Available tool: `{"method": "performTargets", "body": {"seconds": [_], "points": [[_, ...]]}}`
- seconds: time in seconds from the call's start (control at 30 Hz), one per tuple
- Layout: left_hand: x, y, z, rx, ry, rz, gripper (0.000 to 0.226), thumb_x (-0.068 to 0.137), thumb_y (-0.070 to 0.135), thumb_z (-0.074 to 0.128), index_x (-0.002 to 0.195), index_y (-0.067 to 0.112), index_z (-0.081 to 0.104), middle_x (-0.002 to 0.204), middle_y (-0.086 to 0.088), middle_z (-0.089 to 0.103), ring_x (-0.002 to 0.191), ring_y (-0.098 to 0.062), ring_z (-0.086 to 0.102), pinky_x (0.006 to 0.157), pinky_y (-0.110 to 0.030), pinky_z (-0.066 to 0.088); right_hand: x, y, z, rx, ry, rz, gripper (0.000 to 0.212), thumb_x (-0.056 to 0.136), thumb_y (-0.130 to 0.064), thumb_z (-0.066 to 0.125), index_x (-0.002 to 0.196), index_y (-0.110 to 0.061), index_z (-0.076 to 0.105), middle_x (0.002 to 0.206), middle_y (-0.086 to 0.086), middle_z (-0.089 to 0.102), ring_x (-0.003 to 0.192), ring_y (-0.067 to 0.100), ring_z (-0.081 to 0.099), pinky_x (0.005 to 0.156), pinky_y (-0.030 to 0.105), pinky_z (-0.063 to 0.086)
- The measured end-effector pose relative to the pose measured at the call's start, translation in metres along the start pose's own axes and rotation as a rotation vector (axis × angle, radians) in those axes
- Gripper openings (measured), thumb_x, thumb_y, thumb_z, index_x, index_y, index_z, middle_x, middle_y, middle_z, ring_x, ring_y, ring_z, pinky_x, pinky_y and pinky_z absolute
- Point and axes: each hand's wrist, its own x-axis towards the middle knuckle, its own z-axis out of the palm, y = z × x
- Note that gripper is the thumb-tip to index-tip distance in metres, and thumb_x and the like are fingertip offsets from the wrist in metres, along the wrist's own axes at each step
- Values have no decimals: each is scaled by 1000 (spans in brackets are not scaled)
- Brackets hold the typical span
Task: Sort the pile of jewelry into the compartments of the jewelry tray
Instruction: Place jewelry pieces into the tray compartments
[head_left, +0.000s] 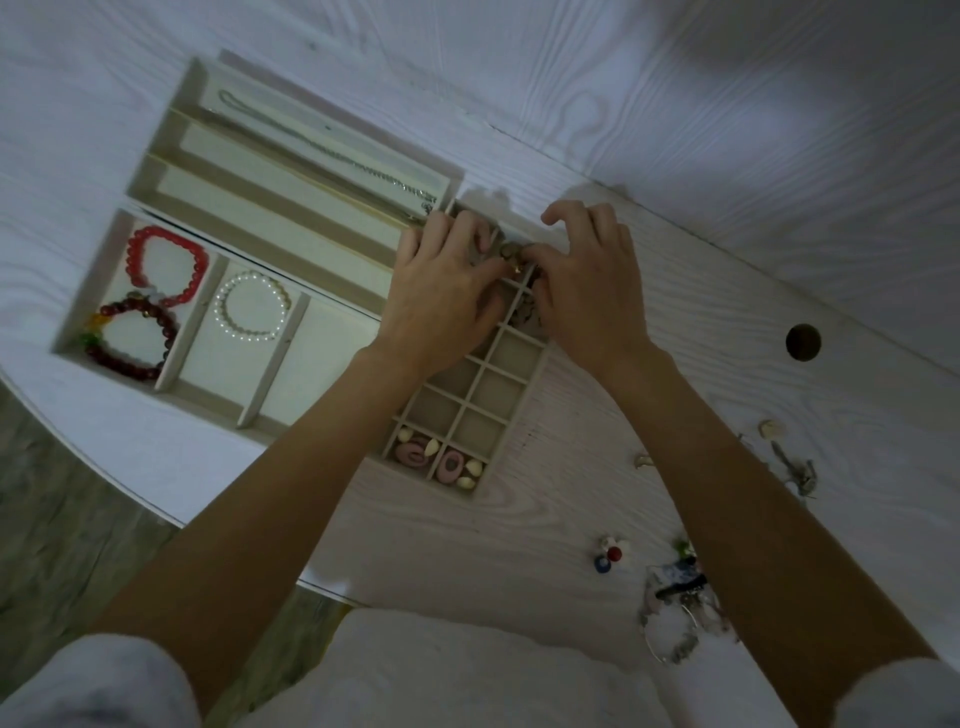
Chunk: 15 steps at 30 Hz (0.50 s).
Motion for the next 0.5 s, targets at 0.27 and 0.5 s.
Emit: {"method": "performTargets", "body": {"seconds": [0.27, 0.5], "points": [[11, 4, 1, -63, 35, 20, 23, 77, 24, 53, 92, 20, 69, 97, -8, 57, 92, -22, 34, 74, -33, 24, 2, 2, 2, -1, 0, -4, 15, 79, -6, 54, 76, -9, 69, 110, 10, 60, 95, 30, 53, 73, 30, 29], [19, -4, -2, 54, -5, 140, 19, 81, 25, 50, 86, 19, 68, 100, -6, 57, 89, -25, 38, 71, -36, 25, 4, 5, 2, -7, 27, -48, 20, 83, -14, 51, 74, -11, 69, 107, 9, 61, 93, 29, 52, 71, 29, 25]]}}
